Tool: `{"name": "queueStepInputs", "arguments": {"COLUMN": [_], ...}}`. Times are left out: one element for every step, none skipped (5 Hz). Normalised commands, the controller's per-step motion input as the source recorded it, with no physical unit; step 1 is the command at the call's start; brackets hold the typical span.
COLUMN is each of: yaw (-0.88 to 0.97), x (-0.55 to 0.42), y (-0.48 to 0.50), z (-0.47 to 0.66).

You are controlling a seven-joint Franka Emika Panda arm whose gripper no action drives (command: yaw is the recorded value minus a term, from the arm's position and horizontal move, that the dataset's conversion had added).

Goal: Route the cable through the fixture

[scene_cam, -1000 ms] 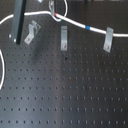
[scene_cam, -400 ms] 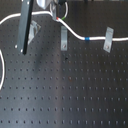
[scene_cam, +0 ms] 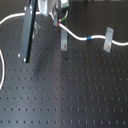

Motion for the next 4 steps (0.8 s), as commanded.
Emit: {"name": "queueStepInputs", "arguments": {"yaw": [0.0, 0.0, 0.0, 0.0], "x": [0.028, -0.102, -0.037, -0.067], "y": [0.057, 0.059, 0.1, 0.093], "z": [0.25, 0.38, 0.38, 0.3]}}
